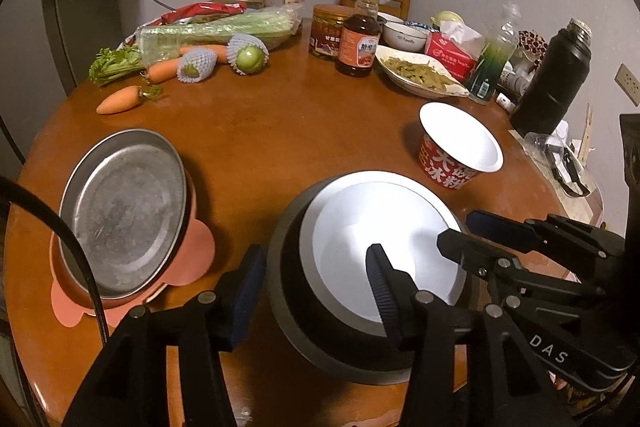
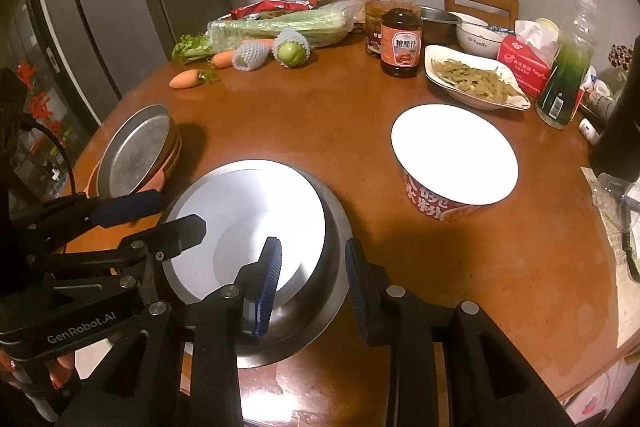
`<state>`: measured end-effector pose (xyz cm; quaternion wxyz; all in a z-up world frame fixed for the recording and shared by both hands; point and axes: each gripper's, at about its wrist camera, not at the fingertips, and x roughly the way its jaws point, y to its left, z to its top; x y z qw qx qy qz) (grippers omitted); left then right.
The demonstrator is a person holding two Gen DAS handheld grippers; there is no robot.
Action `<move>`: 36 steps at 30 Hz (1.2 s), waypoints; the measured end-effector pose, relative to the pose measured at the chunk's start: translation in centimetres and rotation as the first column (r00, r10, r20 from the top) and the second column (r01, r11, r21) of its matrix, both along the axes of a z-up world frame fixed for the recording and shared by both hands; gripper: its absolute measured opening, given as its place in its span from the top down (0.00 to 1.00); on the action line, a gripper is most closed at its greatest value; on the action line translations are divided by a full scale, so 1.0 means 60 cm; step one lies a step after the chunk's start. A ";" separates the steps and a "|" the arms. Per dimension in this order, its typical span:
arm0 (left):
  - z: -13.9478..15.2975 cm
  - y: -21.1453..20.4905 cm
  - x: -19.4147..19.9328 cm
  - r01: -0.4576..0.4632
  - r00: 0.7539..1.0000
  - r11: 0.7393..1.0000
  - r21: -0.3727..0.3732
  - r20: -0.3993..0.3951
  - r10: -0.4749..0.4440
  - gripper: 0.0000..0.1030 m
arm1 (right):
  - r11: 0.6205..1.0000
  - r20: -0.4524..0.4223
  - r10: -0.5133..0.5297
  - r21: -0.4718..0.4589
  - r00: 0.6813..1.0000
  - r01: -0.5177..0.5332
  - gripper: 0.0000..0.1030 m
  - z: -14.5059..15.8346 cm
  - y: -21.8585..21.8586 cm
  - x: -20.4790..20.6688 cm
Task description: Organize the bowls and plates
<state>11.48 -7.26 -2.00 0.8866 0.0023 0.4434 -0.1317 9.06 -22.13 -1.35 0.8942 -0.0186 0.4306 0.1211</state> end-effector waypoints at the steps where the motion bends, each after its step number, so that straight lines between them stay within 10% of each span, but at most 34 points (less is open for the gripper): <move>1: 0.001 0.002 0.000 -0.004 1.000 1.000 0.000 0.001 0.004 0.49 | 1.000 0.000 -0.001 0.000 1.000 0.001 0.67 0.000 0.000 0.000; 36: 0.065 -0.029 0.027 -0.009 0.994 1.000 0.026 0.109 0.006 0.36 | 0.995 0.079 -0.095 0.037 0.992 0.092 0.51 0.040 -0.061 0.010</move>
